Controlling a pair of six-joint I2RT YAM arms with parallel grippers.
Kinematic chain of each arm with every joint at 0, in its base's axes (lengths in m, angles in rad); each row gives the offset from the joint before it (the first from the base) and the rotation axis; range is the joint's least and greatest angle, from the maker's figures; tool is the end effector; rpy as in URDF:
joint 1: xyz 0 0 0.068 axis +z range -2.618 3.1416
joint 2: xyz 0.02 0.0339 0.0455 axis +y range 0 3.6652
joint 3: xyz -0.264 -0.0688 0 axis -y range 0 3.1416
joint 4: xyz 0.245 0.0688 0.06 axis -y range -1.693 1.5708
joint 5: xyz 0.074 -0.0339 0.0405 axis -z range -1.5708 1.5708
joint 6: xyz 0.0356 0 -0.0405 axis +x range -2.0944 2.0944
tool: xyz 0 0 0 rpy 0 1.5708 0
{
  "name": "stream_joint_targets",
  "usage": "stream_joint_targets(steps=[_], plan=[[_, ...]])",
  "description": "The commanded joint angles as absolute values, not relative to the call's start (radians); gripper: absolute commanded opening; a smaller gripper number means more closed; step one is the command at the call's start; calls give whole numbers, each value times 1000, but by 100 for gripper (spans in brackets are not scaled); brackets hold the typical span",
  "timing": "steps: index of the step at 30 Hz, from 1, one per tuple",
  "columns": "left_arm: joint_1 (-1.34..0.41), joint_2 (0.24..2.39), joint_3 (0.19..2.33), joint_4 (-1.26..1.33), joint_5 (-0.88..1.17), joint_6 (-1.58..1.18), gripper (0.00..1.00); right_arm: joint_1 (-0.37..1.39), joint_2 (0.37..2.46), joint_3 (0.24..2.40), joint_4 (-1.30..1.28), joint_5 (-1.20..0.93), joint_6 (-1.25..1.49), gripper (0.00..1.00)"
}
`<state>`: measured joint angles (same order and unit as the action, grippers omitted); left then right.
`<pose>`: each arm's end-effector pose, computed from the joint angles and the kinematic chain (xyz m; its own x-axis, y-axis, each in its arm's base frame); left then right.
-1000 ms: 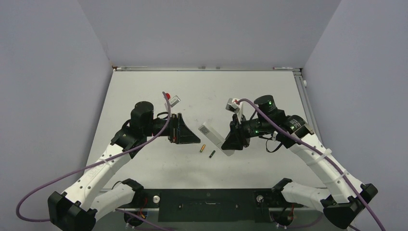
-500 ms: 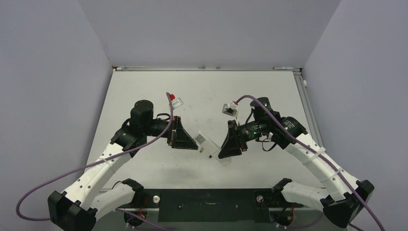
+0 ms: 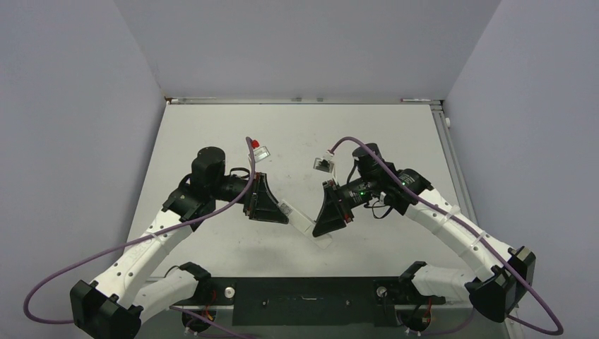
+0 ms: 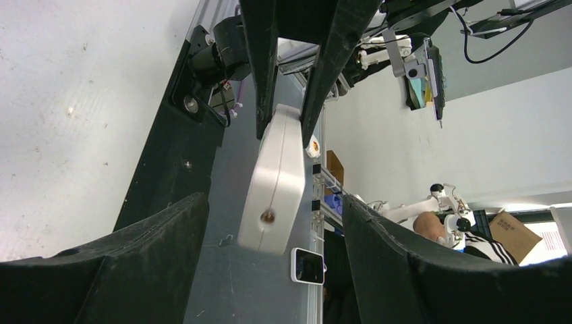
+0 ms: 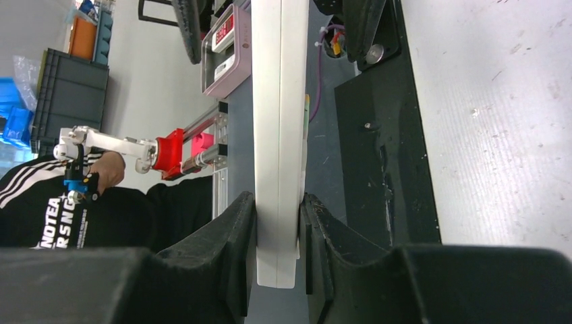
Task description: Load the batteries into the remote control
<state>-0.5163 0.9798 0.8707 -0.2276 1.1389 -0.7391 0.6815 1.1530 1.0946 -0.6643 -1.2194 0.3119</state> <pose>0.1640 -0.1303 0.3363 -0.8537 0.1604 -0.4955 0.5101 0.0662 -0.8575 0.1542 0.1681 0.3433 -0.7233 -0.4507 -0.5233 -0.5693 -0.0399 0.8212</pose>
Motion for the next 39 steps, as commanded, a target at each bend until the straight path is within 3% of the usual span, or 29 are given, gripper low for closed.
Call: stream_joint_targets(steps=[1, 5, 11, 18, 21, 24, 33, 39], plan=[[-524, 966, 893, -192, 1173, -714, 68, 711, 1181, 1108, -609, -1270, 318, 9], [-526, 971, 891, -209, 1173, -695, 62, 718, 1203, 1115, -607, -1273, 319, 8], [-532, 973, 890, -237, 1176, -665, 46, 722, 1228, 1127, -609, -1282, 320, 9], [-544, 968, 872, -239, 1182, -654, 19, 723, 1246, 1143, -611, -1285, 323, 9], [-545, 961, 867, -238, 1176, -653, 0, 723, 1252, 1145, -613, -1278, 325, 9], [-545, 956, 862, -235, 1148, -656, 0, 719, 1250, 1144, -616, -1264, 323, 10], [-542, 926, 804, -195, 1075, -710, 0, 674, 1195, 1129, -623, -1171, 330, 42], [-541, 906, 758, -120, 1015, -785, 0, 599, 1129, 1095, -621, -1092, 347, 50]])
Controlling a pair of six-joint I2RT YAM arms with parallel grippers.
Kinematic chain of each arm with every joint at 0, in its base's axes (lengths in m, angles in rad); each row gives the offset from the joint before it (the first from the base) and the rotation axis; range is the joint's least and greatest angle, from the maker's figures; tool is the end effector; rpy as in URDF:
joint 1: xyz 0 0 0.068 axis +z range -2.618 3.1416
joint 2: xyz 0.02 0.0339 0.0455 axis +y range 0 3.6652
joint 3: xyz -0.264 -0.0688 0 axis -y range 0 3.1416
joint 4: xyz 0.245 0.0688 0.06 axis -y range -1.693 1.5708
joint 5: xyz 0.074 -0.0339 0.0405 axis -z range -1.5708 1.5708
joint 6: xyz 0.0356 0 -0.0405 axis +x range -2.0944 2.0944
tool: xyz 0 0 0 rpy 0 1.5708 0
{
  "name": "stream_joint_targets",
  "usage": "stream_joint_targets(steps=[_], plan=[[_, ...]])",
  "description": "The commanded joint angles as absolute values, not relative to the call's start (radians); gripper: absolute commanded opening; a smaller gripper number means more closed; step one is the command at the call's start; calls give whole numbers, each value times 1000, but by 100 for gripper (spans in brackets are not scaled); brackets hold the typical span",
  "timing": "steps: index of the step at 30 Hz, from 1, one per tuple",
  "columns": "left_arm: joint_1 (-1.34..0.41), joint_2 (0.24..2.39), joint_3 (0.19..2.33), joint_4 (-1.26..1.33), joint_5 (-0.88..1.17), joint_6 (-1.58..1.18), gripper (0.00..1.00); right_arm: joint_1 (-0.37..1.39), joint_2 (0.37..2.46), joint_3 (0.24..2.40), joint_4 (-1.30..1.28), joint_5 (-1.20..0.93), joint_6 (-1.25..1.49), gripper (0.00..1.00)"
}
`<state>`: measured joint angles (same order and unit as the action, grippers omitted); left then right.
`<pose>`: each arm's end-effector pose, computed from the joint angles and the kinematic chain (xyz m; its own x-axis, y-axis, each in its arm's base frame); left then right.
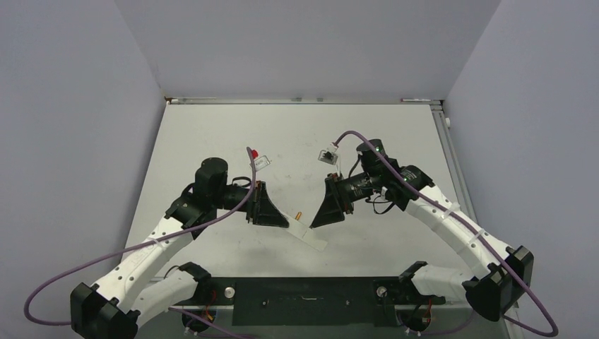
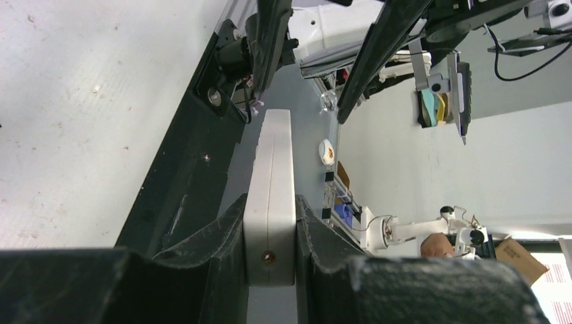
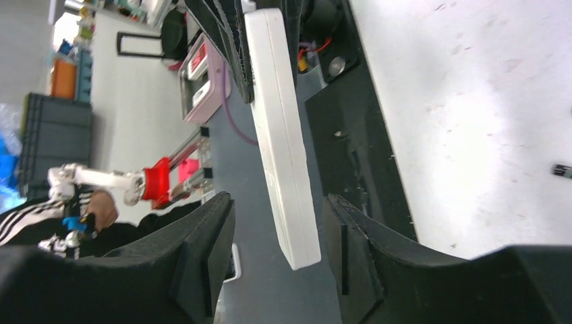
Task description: Load the batteries into the remote control
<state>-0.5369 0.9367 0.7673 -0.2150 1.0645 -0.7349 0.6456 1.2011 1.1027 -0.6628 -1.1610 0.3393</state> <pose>0.1558 -0.1289 0.3098 -0.8725 0.1409 -0.4679 0.4848 0.1301 -0.8649 0.1706 0.1694 0.3345 -0.7759 -0.4184 -0.4722 -0.5429 0.0615 0.8376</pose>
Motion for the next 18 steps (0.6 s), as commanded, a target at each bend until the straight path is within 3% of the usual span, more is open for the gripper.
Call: stream_joint_targets(steps=[1, 8, 18], plan=[[-541, 903, 753, -120, 1000, -791, 0, 581, 1117, 1089, -621, -1074, 353, 51], [-536, 864, 716, -108, 870, -861, 0, 479, 1024, 1041, -630, -963, 404, 52], [-530, 793, 623, -15, 696, -1058, 0, 464, 919, 971, -573, -833, 551, 49]])
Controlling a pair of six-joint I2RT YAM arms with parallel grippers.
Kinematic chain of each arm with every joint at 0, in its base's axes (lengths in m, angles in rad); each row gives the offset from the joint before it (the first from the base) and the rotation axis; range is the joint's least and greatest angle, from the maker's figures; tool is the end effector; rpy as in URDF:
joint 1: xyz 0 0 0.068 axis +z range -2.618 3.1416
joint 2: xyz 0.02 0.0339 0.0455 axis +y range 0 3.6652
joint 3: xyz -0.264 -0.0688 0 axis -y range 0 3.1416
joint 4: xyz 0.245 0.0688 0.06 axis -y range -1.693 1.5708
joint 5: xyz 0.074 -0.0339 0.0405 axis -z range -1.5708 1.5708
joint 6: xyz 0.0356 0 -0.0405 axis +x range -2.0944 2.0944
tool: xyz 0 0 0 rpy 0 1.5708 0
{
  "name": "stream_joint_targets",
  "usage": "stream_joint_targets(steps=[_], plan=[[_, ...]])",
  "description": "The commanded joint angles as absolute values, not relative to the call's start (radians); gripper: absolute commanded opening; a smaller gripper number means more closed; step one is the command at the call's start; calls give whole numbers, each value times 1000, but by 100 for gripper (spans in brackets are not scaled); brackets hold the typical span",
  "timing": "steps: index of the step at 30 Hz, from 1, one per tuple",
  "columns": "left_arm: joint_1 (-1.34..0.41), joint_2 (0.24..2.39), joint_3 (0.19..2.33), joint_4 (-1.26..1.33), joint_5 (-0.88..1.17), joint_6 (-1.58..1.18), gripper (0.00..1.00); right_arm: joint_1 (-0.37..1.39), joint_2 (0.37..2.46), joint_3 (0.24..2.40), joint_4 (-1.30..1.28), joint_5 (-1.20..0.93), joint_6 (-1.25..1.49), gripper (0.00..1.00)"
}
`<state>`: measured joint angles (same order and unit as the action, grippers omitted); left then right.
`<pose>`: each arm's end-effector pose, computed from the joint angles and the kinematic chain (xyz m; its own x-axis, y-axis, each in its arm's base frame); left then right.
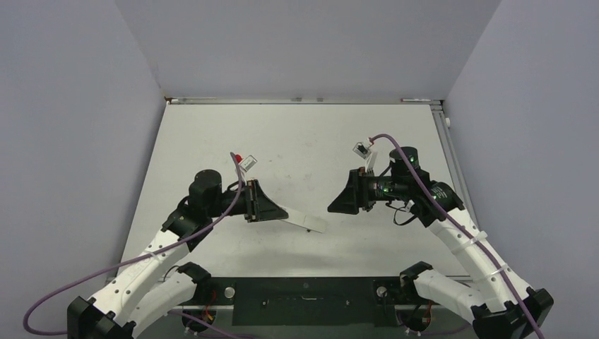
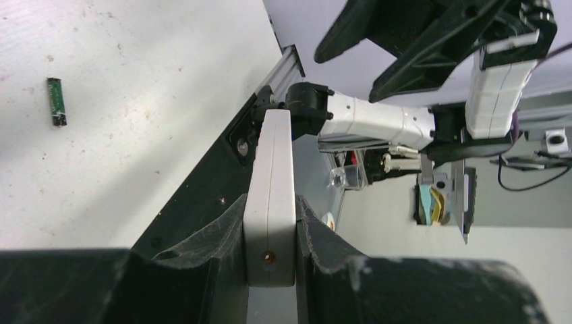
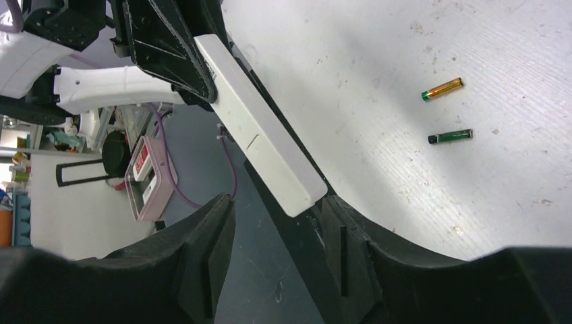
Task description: Load the batteries into the remote control
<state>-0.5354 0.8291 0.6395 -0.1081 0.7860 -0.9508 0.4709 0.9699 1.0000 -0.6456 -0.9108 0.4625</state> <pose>0.1492 -0.1178 0.2918 -0.9135 -0.1268 -0.3866 0.3422 0.2744 -0.8987 0.1584 0.1122 0.3433 -0.8411 -0.1212 -0.5272 -0.5338 0.3440 0.7725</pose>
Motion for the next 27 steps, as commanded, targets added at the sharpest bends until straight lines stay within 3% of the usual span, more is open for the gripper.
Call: stream_joint_targets(steps=[1, 17, 27], plan=[[-529, 786, 617, -15, 684, -1071, 0, 465, 910, 958, -558, -822, 573, 49], [-514, 735, 511, 179, 631, -1302, 0, 466, 784, 744, -247, -730, 890, 52], [-514, 734, 509, 195, 627, -1321, 0, 486, 798, 724, -230, -686, 939, 50]])
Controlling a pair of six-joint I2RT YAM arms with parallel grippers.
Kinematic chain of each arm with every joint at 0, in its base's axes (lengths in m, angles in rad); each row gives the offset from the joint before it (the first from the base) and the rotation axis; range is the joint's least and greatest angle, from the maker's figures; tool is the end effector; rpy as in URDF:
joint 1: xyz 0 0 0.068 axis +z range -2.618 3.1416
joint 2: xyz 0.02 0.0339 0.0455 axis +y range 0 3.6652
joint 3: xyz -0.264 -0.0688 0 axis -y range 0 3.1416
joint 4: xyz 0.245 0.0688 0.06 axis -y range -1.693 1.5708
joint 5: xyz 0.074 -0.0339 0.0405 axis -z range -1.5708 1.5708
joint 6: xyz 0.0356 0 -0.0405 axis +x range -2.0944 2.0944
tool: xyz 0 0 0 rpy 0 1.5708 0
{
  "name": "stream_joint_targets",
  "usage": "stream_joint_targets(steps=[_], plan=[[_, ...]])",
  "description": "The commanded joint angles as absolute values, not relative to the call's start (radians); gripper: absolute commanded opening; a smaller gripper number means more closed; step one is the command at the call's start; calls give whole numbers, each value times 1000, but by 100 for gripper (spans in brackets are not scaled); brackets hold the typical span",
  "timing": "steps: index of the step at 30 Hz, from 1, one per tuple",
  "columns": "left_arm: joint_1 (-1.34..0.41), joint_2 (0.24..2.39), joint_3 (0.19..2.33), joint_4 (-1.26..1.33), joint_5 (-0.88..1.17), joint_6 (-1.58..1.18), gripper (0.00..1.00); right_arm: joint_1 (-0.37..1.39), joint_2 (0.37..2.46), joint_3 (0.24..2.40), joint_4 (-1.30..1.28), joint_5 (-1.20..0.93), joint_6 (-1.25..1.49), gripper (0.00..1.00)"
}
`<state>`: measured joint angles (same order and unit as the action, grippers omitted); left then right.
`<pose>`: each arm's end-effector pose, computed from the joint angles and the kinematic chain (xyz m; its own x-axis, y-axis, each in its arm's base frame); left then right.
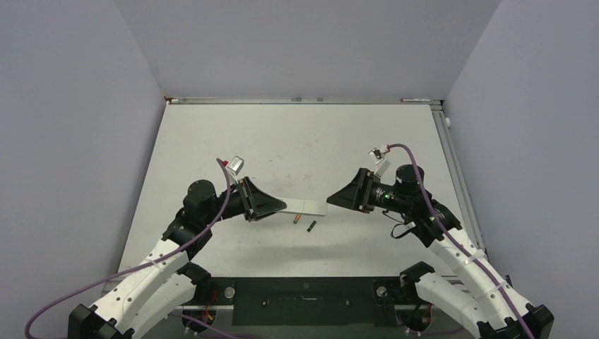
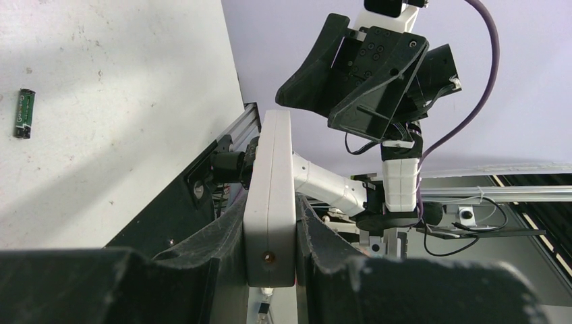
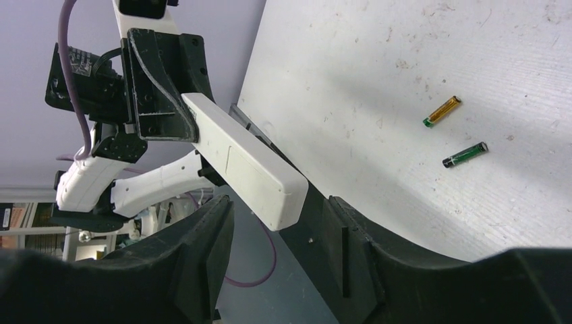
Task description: Load the batteries into the remote control
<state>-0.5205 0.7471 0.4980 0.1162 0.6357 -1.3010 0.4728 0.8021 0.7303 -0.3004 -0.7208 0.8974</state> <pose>0.1459 -0.1080 0.2770 -0.9084 -0.3732 -0.1884 0.1319 0.1716 -0.9763 0.1487 0.1024 0.3089 -0.8972 0.2007 -0.3933 -0.3016 0.3720 0.8779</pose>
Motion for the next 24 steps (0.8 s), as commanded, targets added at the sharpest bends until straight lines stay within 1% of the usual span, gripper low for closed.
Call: stream_joint_targets(steps=[1, 12, 24], plan=[[-514, 736, 509, 198, 627, -1323, 0, 493, 799, 721, -224, -681, 946, 49], [-513, 736, 494, 224, 627, -1339, 0, 633, 840, 727, -181, -568, 973, 48], [-512, 736, 470, 290, 658, -1379, 0, 647, 850, 725, -163, -542, 984, 46]])
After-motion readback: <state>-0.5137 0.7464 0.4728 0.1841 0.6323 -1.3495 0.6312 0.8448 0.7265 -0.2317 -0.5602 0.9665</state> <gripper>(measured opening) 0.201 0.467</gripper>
